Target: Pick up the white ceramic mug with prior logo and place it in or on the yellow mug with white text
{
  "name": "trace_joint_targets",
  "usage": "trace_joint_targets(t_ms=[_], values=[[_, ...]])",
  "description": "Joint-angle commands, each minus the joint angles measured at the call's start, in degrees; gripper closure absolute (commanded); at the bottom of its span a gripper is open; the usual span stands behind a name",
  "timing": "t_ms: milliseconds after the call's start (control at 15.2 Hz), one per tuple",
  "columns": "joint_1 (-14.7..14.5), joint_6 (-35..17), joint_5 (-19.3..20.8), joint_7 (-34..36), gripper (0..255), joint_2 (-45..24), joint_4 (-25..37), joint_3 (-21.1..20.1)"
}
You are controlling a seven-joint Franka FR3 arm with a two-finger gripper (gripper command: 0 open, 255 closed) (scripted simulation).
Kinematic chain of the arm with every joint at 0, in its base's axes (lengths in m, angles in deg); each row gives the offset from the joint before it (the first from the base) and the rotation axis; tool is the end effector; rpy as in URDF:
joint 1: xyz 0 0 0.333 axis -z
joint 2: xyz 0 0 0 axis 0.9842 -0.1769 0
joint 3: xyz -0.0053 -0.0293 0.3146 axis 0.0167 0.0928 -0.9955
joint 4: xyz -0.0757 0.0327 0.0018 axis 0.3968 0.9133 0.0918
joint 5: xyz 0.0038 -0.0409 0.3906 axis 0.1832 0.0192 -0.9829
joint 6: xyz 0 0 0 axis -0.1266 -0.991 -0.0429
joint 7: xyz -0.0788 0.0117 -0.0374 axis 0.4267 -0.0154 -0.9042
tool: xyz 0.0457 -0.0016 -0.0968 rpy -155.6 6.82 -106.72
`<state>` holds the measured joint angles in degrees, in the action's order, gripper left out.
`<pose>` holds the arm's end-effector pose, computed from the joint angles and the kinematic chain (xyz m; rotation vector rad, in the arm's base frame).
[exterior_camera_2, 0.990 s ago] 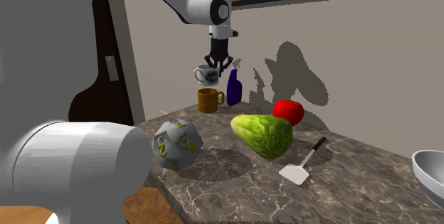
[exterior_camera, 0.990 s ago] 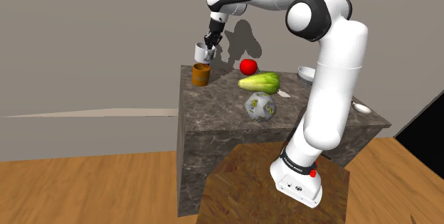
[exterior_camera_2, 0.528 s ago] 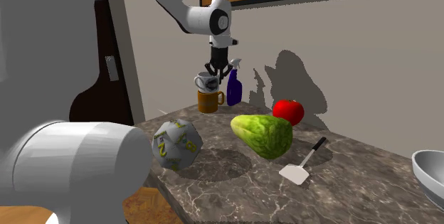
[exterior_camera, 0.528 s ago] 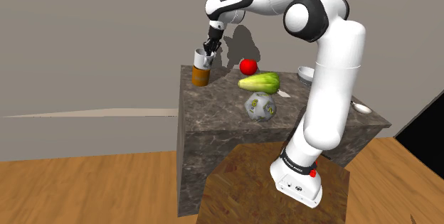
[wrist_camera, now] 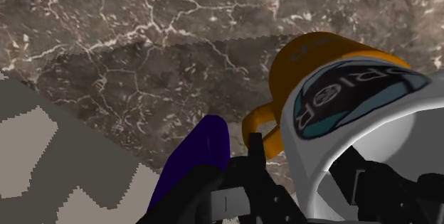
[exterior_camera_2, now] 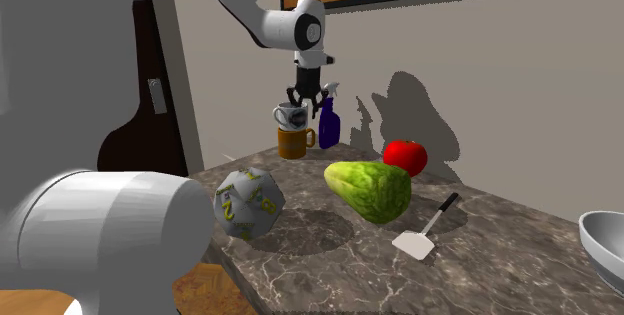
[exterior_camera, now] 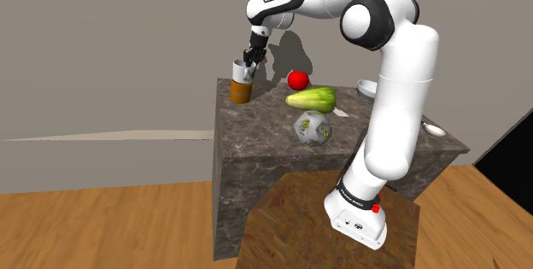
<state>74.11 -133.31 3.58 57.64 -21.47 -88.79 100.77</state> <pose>0.6185 -0.1702 0.4362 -3.0821 0.0240 -0.1665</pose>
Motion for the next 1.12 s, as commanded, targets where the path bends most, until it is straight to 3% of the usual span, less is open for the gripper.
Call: trace_joint_targets(t_ms=[0,264,528,1056], values=[[0.00,0.04,0.00,0.00,0,-0.05,-0.03,-0.01],[-0.01,0.02,0.00,0.01,0,-0.07,-0.03,-0.02],[0.00,6.29,1.46,0.98,0,2.32,4.11,0.56],[0.00,6.28,1.46,0.97,0,2.32,4.10,0.56]])
